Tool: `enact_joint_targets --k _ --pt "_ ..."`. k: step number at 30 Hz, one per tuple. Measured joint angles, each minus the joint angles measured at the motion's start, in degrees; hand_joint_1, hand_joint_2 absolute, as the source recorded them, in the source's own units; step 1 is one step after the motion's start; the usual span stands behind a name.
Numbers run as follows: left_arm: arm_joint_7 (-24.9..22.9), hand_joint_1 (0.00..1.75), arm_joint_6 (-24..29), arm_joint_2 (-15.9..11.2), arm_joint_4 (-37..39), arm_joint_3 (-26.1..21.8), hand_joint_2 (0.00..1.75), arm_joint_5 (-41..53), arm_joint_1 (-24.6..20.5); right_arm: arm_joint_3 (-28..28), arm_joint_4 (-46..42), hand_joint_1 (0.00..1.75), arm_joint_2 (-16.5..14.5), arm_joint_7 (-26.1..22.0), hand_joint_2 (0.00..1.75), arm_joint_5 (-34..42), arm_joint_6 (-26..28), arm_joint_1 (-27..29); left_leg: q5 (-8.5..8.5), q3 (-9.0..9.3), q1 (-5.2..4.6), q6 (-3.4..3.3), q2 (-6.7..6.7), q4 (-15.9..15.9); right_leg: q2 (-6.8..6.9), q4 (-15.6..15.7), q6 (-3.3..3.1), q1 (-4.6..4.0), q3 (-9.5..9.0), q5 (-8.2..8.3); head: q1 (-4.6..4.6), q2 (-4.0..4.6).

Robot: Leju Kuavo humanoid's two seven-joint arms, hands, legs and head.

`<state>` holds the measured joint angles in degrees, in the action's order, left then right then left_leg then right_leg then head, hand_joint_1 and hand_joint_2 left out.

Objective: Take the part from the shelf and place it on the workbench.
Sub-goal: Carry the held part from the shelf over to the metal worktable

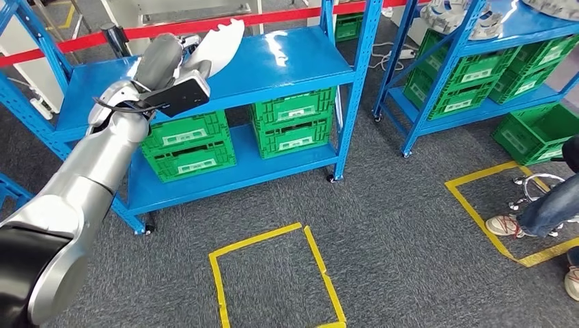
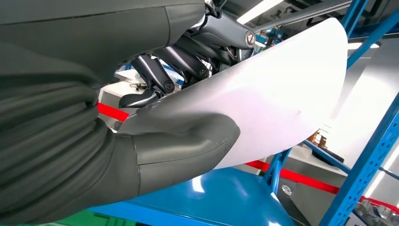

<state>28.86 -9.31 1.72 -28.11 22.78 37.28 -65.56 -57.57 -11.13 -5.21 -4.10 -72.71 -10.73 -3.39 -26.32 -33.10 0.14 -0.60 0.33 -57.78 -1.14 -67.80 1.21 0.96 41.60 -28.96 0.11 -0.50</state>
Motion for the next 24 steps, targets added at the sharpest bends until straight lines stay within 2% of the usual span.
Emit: enact_joint_targets --k 1,2,3,4,5,7,8,9,11,12,14,16,17,18,19,20,22,23,24 --pt "-0.07 1.75 -0.13 -0.01 0.05 0.1 1.75 0.01 0.23 0.0 0.0 0.0 0.01 0.11 0.0 -0.05 -0.02 -0.01 0.0 -0.13 -0.01 -0.06 0.43 -0.08 0.34 -3.67 0.17 0.04 1.67 -1.6 0.09 0.0" --pt "-0.17 1.75 -0.34 -0.01 0.11 0.2 1.75 0.01 0.57 0.0 -0.01 0.0 0.02 0.3 0.0 -0.17 -0.08 0.02 -0.03 -0.23 -0.02 -0.07 0.89 -0.19 0.5 -6.26 0.28 0.07 2.8 -2.43 0.13 0.0" --pt "-0.29 1.75 -0.55 -0.03 0.19 0.28 1.75 0.01 1.01 0.01 -0.01 0.0 0.03 0.54 0.0 -0.39 -0.19 0.06 -0.09 -0.31 -0.01 -0.04 1.36 -0.32 0.64 -6.91 0.37 0.08 2.97 -2.23 0.17 0.0" --pt "-0.43 1.75 -0.74 -0.09 0.29 0.33 1.75 -0.01 1.48 0.05 0.0 0.0 0.05 0.78 0.0 -0.74 -0.34 0.11 -0.2 -0.36 0.0 0.06 1.84 -0.5 0.87 -5.24 0.41 0.09 1.93 -1.07 0.21 0.0" --pt "-0.54 1.75 -0.82 -0.19 0.41 0.34 1.75 -0.03 1.95 0.14 -0.01 0.0 0.1 0.97 0.0 -1.14 -0.49 0.15 -0.37 -0.4 0.03 0.24 2.31 -0.75 1.37 -1.64 0.4 0.1 -0.14 0.68 0.24 0.0" --pt "-0.69 1.75 -0.62 -0.66 0.72 0.35 1.75 -0.14 2.68 0.38 -0.01 0.0 0.2 0.79 0.0 -1.81 -0.58 0.06 -0.87 -0.54 -0.15 0.82 3.19 -1.37 2.75 5.25 -0.04 -0.08 -3.92 2.83 0.27 0.0" --pt "-0.75 1.75 -0.39 -0.97 0.89 0.35 1.75 -0.31 2.93 0.52 -0.01 0.0 0.23 0.38 0.0 -2.1 -0.55 -0.02 -1.08 -0.6 -0.3 1.13 3.57 -1.57 3.12 7.01 -0.39 -0.16 -4.8 3.16 0.24 0.0" --pt "-0.84 1.75 -0.1 -1.28 1.06 0.35 1.75 -0.53 3.17 0.68 -0.01 0.0 0.27 -0.18 0.0 -2.44 -0.51 -0.12 -1.22 -0.59 -0.44 1.45 3.94 -1.62 3.09 7.44 -0.8 -0.28 -4.9 3.01 0.17 0.0" --pt "-1.19 1.75 0.33 -2.07 0.79 0.35 1.75 -1.16 4.18 1.29 -0.01 0.0 0.45 -1.16 0.0 -3.57 -0.65 -0.32 -1.42 -0.36 -0.48 2.04 4.53 -1.44 2.14 7.6 -1.46 -0.21 -4.86 3.24 0.06 0.0" --pt "-1.41 1.75 0.42 -2.56 0.3 0.35 1.75 -1.4 4.91 1.66 -0.01 0.0 0.55 -1.39 0.0 -4.14 -0.82 -0.41 -1.62 -0.26 -0.39 2.35 4.39 -1.5 1.73 7.71 -1.75 -0.11 -4.93 3.31 0.03 0.0" --pt "-2.03 1.75 0.37 -4.66 -1.55 0.35 1.75 -1.37 7.06 2.63 -0.01 0.0 0.76 -1.52 0.0 -5.28 -1.19 -0.66 -3.83 -1.56 -0.13 3.04 2.12 -4.63 0.79 7.95 -2.3 0.19 -5.08 3.53 -0.19 0.0" --pt "-2.66 1.75 -0.61 -8.04 -3.14 0.38 1.75 -1.23 9.02 3.67 0.0 0.0 0.9 -1.7 0.0 -6.34 -1.16 -0.9 -7.42 -4.92 0.03 3.48 0.08 -11.75 -0.41 7.96 -2.68 0.23 -5.01 3.61 -0.42 0.0" --pt "-2.71 1.75 -1.76 -10.02 -3.61 0.38 1.75 -1.64 9.61 4.16 0.01 0.0 0.9 -1.84 0.0 -6.8 -0.98 -0.97 -8.51 -6.54 0.03 3.56 -0.05 -14.92 -1.06 7.95 -2.78 0.2 -4.96 3.63 -0.48 0.0" --pt "-2.53 1.75 -3.21 -12.19 -3.98 0.34 1.75 -2.49 9.98 4.61 0.01 0.0 0.9 -1.95 0.0 -7.23 -0.79 -1.04 -8.58 -7.47 0.03 3.56 -0.11 -16.55 -1.72 7.92 -2.85 0.17 -4.92 3.64 -0.55 0.0" --pt "-2.15 1.75 -5.08 -14.57 -4.58 0.23 1.75 -3.82 10.14 5.08 0.01 0.0 0.9 -1.91 0.0 -7.73 -0.64 -1.18 -7.49 -7.35 0.03 3.47 -0.2 -15.96 -2.33 7.9 -2.88 0.14 -4.91 3.65 -0.61 0.0" --pt "-1.75 1.75 -7.07 -17.34 -5.43 0.03 1.75 -5.36 10.21 5.58 0.01 0.0 0.87 -1.72 0.0 -8.23 -0.58 -1.46 -5.54 -6.18 0.03 3.33 -0.41 -13.26 -2.98 7.86 -2.87 0.12 -4.91 3.66 -0.68 0.0" --pt "-1.44 1.75 -11.05 -23.14 -7.84 -0.67 1.75 -8.77 10.37 6.65 0.0 0.0 0.78 -1.28 0.0 -8.92 -0.65 -2.36 -1.86 -2.49 0.04 2.89 -1.65 -5.5 -4.38 7.77 -2.72 0.06 -4.83 3.72 -0.81 0.0" --pt "-1.64 1.75 -12.37 -25.58 -9.08 -1.0 1.75 -10.07 10.51 7.09 -0.01 0.0 0.74 -1.25 0.0 -8.9 -0.79 -2.79 -1.01 -1.13 0.0 2.71 -2.24 -2.77 -5.01 7.77 -2.52 0.05 -4.71 3.81 -0.89 0.0" --pt "-1.99 1.75 -13.09 -27.33 -10.17 -1.23 1.75 -10.95 10.71 7.39 -0.01 0.0 0.72 -1.38 0.0 -8.73 -0.96 -3.04 -0.83 -0.41 -0.06 2.53 -2.7 -1.38 -5.45 7.83 -2.23 0.06 -4.59 3.9 -0.98 0.0"
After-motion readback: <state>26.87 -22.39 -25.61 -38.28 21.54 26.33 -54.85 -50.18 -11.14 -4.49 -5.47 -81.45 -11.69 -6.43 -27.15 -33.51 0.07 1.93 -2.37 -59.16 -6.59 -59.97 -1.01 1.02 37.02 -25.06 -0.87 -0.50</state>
